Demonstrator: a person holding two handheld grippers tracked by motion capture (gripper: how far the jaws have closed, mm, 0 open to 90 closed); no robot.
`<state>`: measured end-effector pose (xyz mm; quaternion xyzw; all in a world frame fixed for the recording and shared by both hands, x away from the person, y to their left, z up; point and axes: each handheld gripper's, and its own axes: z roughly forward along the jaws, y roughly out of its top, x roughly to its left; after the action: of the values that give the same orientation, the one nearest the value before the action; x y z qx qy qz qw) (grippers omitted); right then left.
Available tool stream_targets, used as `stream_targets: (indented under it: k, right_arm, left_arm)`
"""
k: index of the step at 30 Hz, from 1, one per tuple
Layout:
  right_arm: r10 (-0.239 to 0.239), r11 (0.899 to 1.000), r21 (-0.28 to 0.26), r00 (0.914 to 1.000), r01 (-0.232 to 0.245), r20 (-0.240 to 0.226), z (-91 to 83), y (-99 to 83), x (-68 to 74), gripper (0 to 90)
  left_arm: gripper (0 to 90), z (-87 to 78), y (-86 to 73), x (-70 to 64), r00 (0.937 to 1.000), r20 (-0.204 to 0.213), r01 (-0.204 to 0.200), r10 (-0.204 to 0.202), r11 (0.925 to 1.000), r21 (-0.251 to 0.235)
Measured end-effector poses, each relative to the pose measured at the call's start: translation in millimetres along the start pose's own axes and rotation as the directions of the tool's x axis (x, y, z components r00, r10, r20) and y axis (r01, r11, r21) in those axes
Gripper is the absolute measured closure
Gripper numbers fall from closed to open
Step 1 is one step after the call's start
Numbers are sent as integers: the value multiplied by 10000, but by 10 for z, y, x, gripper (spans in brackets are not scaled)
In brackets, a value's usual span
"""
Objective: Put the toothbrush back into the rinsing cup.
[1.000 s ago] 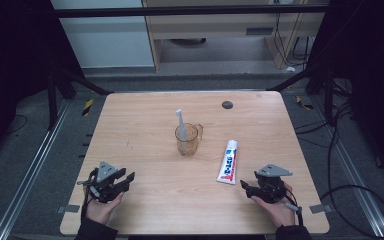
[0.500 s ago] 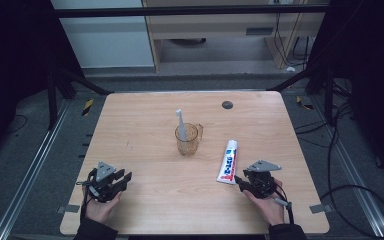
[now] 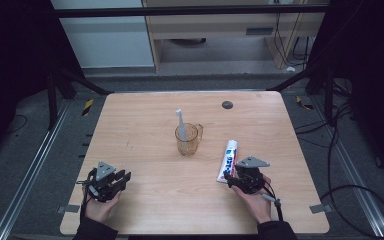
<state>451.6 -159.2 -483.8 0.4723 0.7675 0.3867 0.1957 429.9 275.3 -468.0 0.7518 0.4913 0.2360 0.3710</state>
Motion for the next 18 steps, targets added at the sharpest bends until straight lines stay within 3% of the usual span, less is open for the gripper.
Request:
stream_targets:
  k: [11, 18]
  right_arm:
    - [49, 9999, -148, 9989, -56, -462, 156, 68, 110, 735]
    - [25, 10000, -89, 9983, -30, -590, 240, 108, 160, 802]
  left_arm:
    - [720, 8, 2, 10, 10000, 6, 12, -12, 10000, 43]
    - [722, 12, 3, 19, 10000, -1, 16, -16, 10000, 52]
